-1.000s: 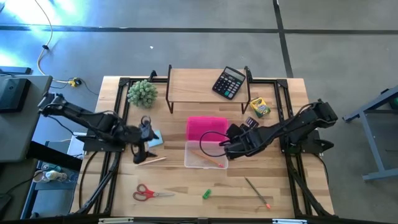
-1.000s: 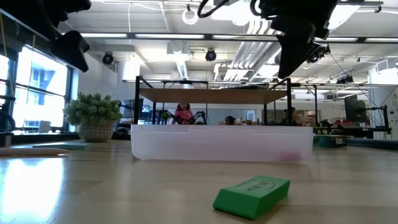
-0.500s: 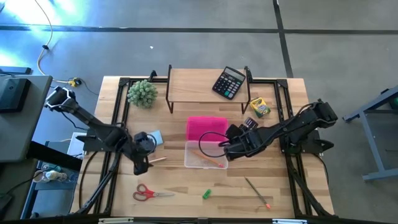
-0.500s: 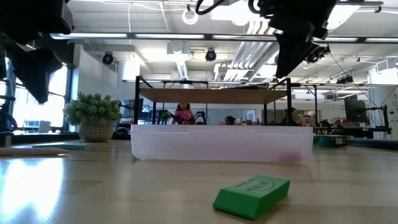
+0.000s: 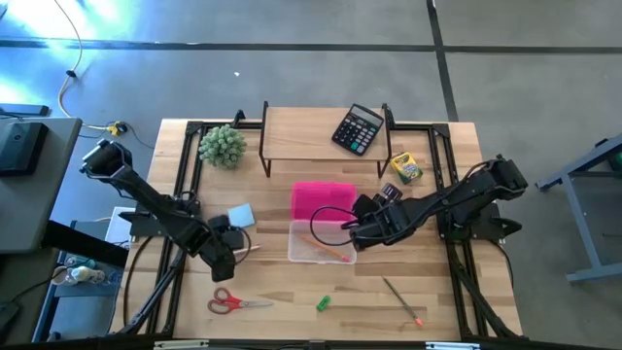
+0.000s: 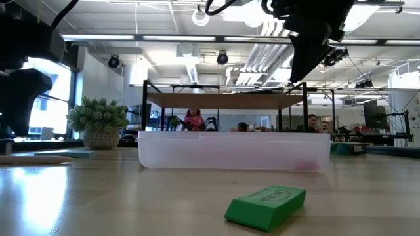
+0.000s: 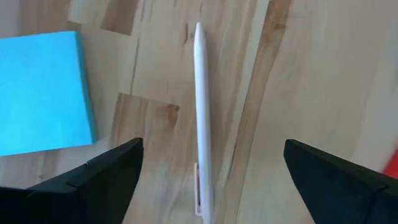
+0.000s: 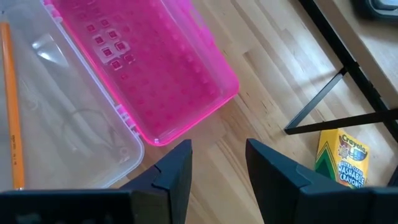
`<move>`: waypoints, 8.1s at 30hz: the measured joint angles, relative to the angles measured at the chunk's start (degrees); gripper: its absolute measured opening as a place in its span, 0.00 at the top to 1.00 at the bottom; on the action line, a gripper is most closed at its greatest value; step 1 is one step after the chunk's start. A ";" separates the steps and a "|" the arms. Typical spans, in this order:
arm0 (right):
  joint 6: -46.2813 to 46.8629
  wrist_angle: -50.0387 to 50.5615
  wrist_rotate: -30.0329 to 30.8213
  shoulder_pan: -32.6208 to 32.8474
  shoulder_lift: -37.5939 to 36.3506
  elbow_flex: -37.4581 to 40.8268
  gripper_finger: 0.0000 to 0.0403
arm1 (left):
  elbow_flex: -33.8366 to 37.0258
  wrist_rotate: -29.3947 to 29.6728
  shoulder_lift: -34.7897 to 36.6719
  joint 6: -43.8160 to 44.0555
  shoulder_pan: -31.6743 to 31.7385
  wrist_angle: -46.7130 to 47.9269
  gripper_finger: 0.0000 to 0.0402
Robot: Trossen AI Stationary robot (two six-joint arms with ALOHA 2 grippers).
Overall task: Pack school essentials
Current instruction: Put the white pen into the transparent bin
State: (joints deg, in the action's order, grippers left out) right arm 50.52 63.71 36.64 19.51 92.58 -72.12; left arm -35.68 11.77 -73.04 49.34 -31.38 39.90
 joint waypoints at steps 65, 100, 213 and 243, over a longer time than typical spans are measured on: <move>-0.02 -0.19 -1.73 -0.13 0.00 0.00 0.65 | -1.21 -3.04 -9.72 -5.30 0.09 -8.41 0.97; 0.00 -0.26 -2.62 -0.07 0.00 0.00 0.65 | -5.31 -11.10 -11.19 -13.60 8.32 -13.67 0.54; 8.57 4.82 1.75 -2.99 -2.58 -0.13 0.65 | -27.16 -12.09 -18.79 -24.39 13.75 -12.65 0.47; 9.65 4.60 -0.05 -2.99 -2.56 -0.13 0.65 | -32.68 5.83 -31.00 -25.79 3.44 -22.05 0.53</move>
State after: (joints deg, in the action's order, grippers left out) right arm 60.17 68.32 36.59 16.51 90.02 -72.25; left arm -68.36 17.60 -104.04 23.55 -27.94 17.85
